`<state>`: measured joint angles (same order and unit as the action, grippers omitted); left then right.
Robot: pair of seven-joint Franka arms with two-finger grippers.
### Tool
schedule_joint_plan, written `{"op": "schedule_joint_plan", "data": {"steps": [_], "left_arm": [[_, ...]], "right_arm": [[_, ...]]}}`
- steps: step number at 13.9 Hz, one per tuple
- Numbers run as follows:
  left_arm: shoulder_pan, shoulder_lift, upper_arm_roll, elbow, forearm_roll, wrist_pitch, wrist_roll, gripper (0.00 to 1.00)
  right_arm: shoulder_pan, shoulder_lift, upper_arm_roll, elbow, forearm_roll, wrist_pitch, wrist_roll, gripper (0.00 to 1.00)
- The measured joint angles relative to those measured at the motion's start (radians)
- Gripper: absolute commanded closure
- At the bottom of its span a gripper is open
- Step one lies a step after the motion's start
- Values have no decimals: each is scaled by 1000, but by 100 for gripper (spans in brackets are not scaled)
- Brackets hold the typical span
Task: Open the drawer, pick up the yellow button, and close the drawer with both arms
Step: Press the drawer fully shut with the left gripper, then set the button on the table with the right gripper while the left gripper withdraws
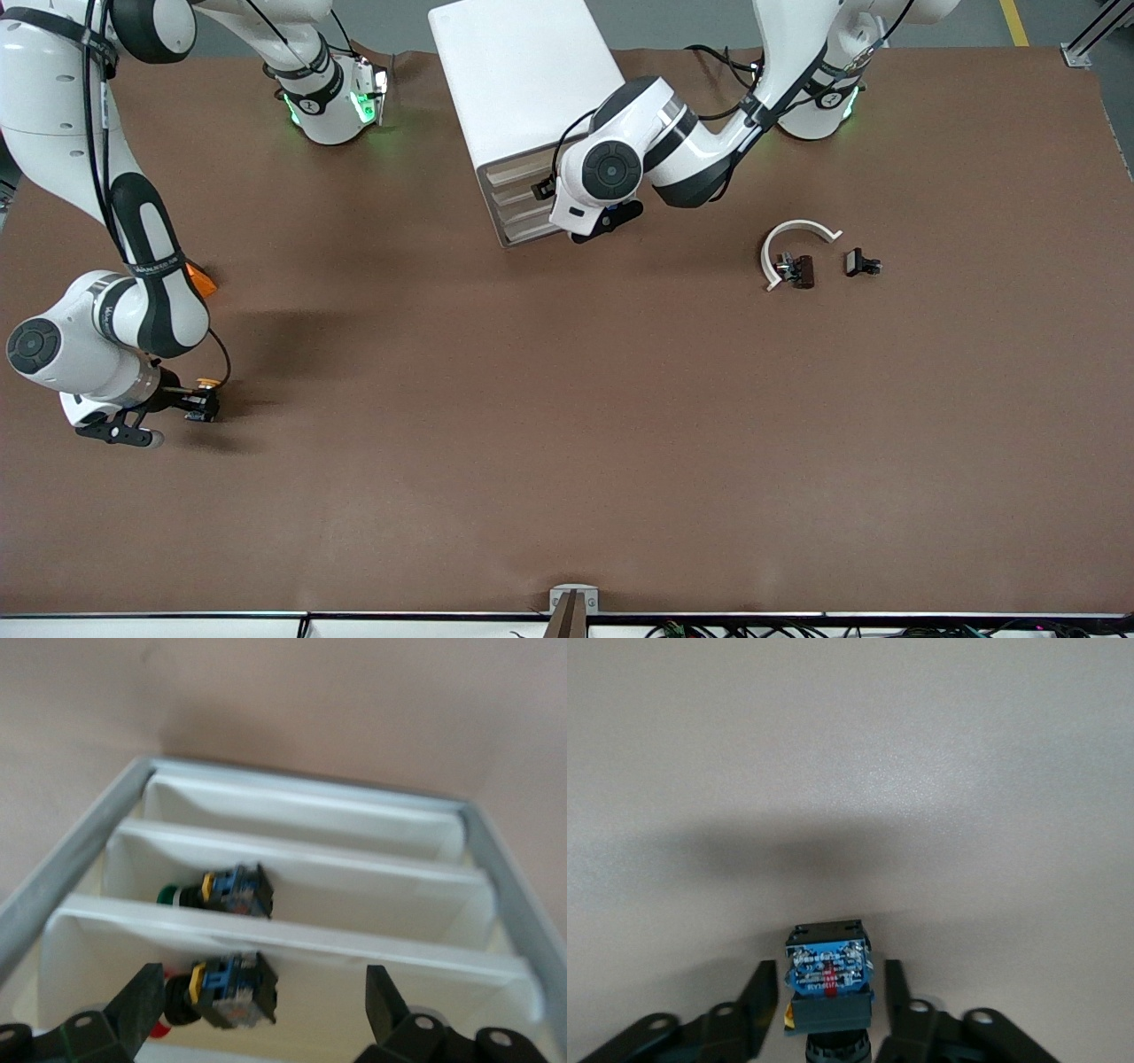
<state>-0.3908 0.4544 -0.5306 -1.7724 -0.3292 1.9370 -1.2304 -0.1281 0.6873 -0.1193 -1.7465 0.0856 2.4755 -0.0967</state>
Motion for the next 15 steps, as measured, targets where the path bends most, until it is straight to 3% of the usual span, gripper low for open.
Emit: {"op": "schedule_joint_plan", "data": {"steps": [5, 11, 15], "left_arm": [[10, 29, 124, 113, 94, -8, -4, 0], [103, 33, 199, 177, 356, -14, 12, 0], [237, 7, 201, 196, 385, -30, 205, 0]], "right_arm": [[0, -11, 9, 45, 4, -69, -1, 0], [13, -188, 19, 216, 5, -553, -3, 0], [42, -315, 22, 290, 5, -780, -4, 0]]}}
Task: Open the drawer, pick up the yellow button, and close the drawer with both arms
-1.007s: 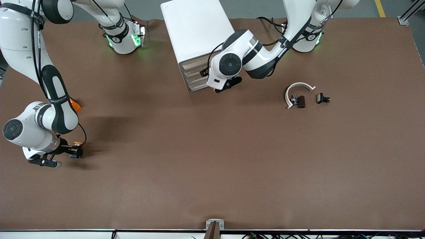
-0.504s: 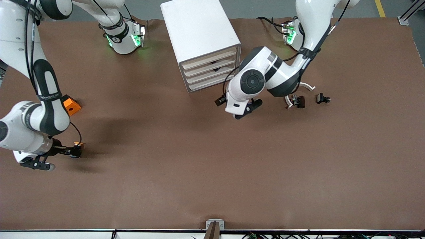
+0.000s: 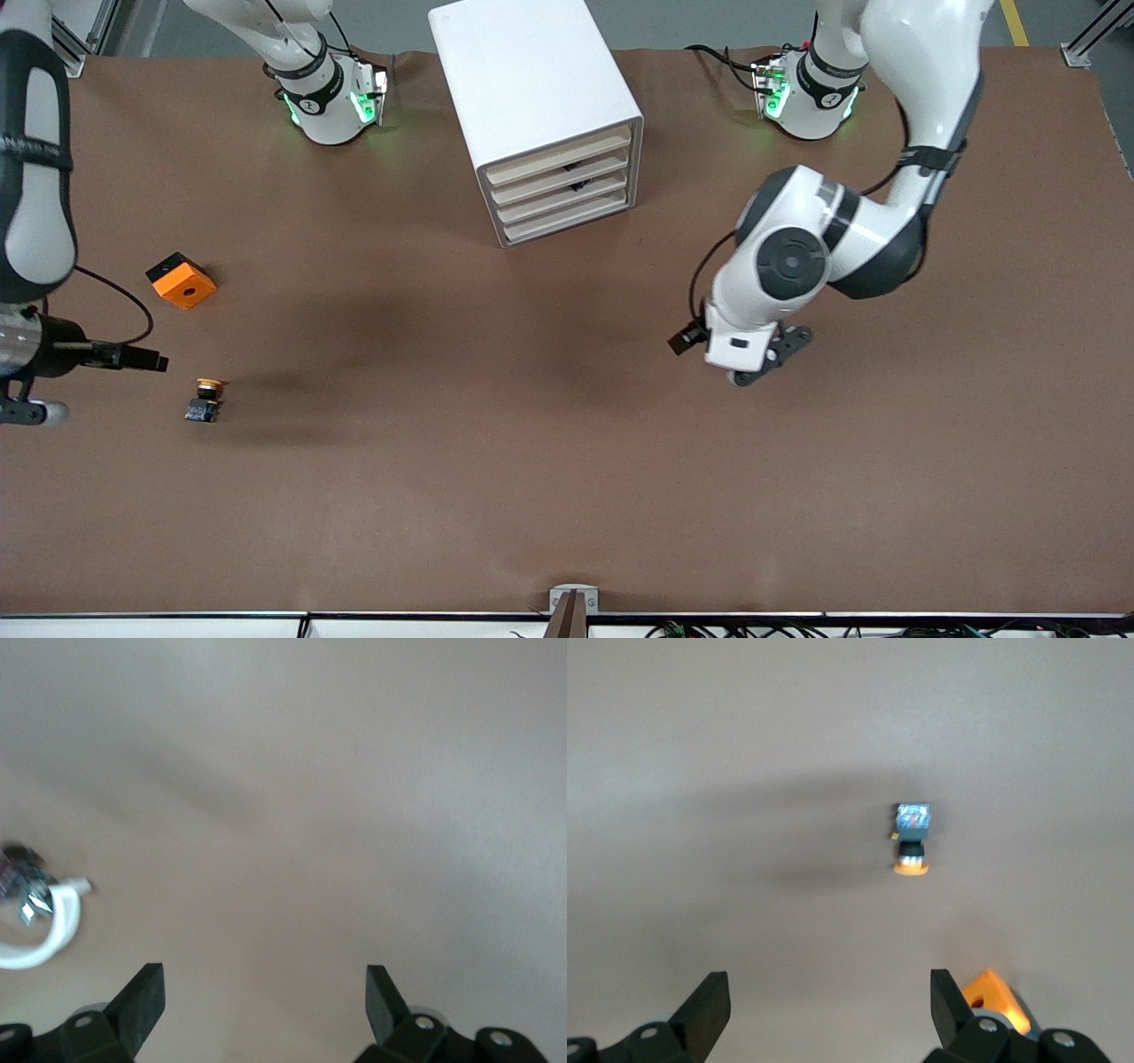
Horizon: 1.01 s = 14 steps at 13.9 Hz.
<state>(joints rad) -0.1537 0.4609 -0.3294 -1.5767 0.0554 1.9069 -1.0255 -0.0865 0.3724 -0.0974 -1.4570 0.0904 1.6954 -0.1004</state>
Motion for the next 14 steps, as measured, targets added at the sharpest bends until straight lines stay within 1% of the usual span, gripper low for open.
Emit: {"op": "schedule_joint_plan", "data": {"steps": [3, 5, 8, 9, 11, 14], "left_arm": [[95, -60, 0, 5, 0, -100, 193, 0], [144, -113, -1, 7, -2, -172, 318, 0], [180, -214, 4, 7, -18, -285, 477, 0], [177, -256, 23, 6, -27, -328, 521, 0], [161, -344, 91, -6, -66, -392, 622, 0], [144, -479, 214, -86, -84, -418, 800, 0]], "right_arm": [[7, -79, 0, 21, 0, -98, -1, 0], [9, -115, 0, 29, 0, -137, -1, 0], [32, -143, 0, 34, -2, -161, -1, 0], [41, -148, 0, 35, -4, -164, -1, 0], [63, -154, 0, 50, -31, -164, -1, 0], [75, -154, 0, 88, -41, -165, -1, 0]]}}
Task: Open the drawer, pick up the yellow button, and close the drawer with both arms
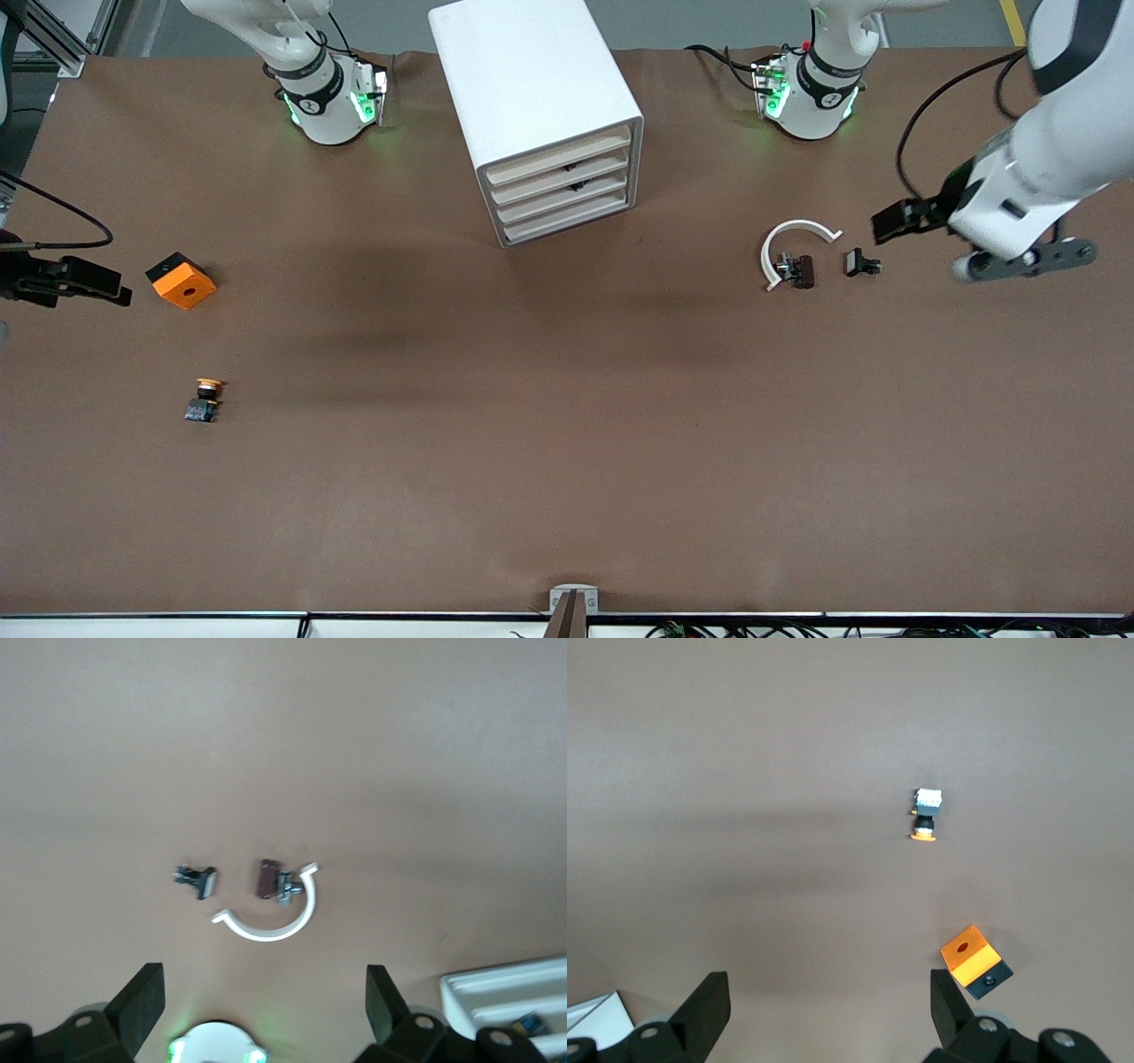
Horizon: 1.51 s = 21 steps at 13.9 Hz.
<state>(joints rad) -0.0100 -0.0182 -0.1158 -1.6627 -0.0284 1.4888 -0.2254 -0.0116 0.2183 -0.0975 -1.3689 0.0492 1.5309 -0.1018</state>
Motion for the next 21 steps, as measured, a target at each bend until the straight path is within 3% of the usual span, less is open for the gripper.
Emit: {"op": "schedule_joint_plan", "data": {"steps": [3, 6, 14, 21], "left_arm": [[4, -87, 82, -65, -3, 4, 138, 0], [49, -118, 94, -66, -3, 41, 215, 0], [43, -108, 33, 11, -6, 56, 224, 0], [48, -86, 32, 36, -6, 56, 224, 0]], "right_arm": [[0, -5, -3, 39, 0, -34, -1, 0], [-6, -24, -10, 47, 0, -75, -1, 0], [-2, -101, -6, 39, 0, -201, -5, 0], [7, -218, -19, -64, -3, -206, -5, 0]]}}
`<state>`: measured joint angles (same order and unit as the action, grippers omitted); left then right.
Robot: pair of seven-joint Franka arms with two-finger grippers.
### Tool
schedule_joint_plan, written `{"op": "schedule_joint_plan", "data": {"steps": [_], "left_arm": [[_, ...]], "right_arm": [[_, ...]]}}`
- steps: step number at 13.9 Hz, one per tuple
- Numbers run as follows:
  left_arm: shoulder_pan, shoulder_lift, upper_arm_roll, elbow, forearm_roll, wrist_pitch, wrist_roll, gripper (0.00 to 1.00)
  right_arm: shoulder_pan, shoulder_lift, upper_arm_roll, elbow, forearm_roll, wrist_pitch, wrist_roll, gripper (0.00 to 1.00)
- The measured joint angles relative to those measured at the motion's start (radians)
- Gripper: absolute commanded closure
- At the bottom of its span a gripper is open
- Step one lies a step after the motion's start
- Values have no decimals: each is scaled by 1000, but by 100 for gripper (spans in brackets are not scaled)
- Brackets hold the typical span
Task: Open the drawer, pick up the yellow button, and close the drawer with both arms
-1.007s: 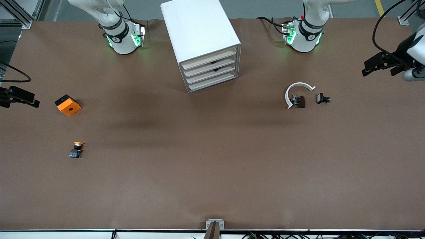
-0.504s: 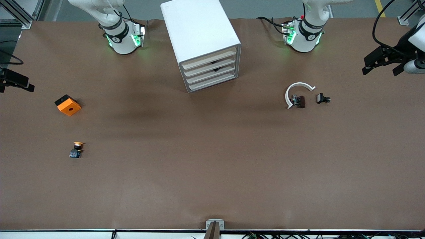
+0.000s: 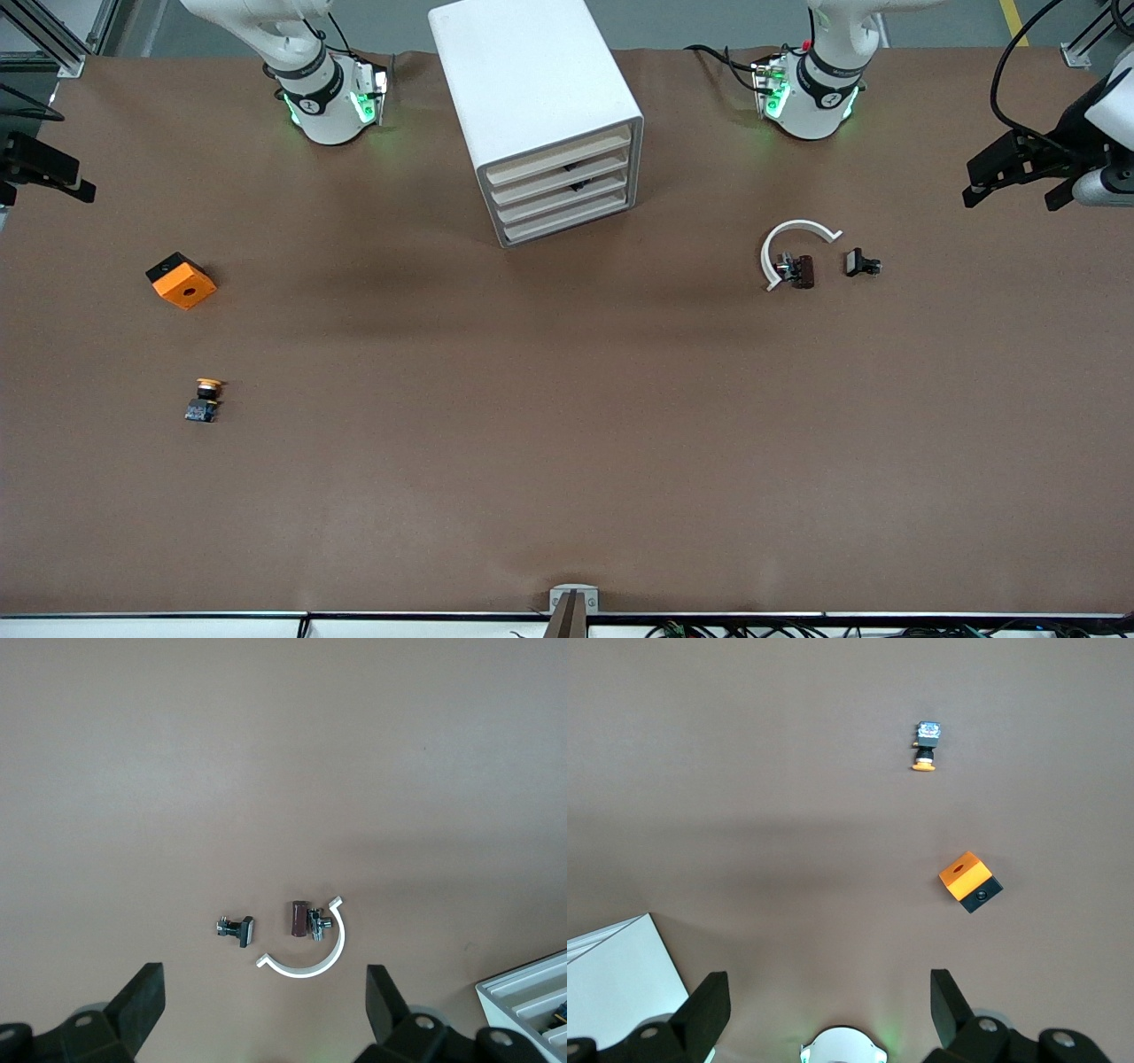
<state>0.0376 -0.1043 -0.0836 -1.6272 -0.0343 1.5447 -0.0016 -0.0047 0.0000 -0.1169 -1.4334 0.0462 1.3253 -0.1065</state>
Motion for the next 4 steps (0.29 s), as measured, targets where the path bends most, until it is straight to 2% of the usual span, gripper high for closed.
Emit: {"op": "schedule_joint_plan", "data": {"steps": [4], "left_arm": [[0, 0, 0, 3, 0, 0, 0, 0]], "right_arm": [[-1, -26, -8, -42, 0, 42, 0, 0]]}}
